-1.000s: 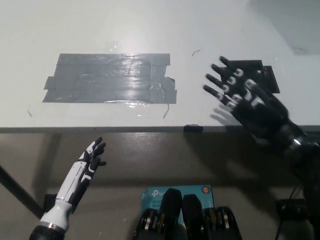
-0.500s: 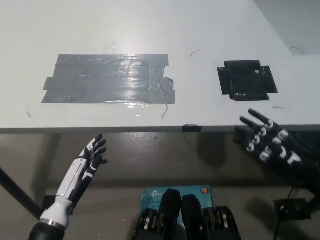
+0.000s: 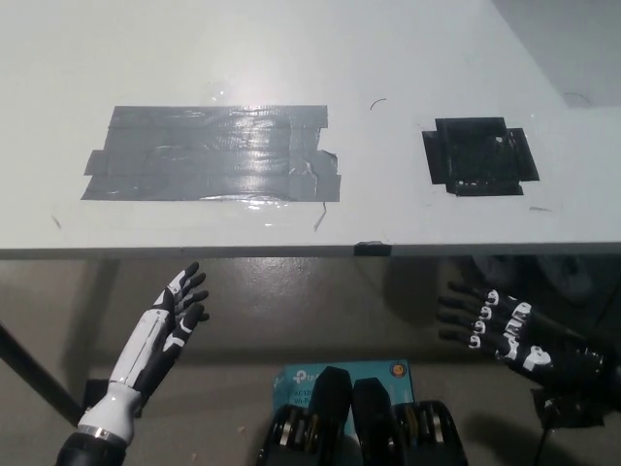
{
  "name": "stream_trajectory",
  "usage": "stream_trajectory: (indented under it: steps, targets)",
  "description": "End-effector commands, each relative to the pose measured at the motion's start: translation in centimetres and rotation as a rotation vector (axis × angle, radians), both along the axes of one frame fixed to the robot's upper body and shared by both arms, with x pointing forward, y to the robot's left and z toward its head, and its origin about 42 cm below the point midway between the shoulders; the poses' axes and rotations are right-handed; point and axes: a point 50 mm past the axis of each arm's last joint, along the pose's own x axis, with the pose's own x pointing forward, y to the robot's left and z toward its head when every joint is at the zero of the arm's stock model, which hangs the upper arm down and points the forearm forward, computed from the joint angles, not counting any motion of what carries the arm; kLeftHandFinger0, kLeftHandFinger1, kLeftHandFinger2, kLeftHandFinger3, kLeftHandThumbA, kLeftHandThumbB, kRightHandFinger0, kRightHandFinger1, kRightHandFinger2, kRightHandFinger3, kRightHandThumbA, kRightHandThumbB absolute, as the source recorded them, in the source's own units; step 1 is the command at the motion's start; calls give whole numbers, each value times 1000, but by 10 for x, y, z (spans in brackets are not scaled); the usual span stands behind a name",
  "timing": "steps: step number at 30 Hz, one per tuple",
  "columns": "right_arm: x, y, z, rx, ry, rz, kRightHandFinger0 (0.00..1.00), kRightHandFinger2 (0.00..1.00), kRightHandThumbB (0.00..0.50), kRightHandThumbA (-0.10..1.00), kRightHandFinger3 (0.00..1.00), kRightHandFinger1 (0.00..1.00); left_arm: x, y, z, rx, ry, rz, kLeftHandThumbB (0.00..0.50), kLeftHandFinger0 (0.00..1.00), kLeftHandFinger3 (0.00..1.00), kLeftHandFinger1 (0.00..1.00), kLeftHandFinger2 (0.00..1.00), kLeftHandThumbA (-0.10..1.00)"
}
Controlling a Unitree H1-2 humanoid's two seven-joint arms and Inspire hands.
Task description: An orange duster is kept infront of the robot in the middle of the table and the robot extends its right arm to grab the duster, picks it up and hands it to a person
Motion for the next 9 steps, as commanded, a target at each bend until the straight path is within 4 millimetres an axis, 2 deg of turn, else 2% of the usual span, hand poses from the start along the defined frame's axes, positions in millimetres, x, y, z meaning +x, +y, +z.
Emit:
stream_trajectory:
  steps: [1,9]
  targets:
    - [11,-6,20,-109,-141,12,1000,1000,338,418,1000,1000,6,3,13,23,-48,-34,116,789,1000,896,987,930]
    - [11,-4,21,-171,-167,17,1000,1000,316,435,1000,1000,5,3,13,21,-42,-34,124,777,1000,876,963,912]
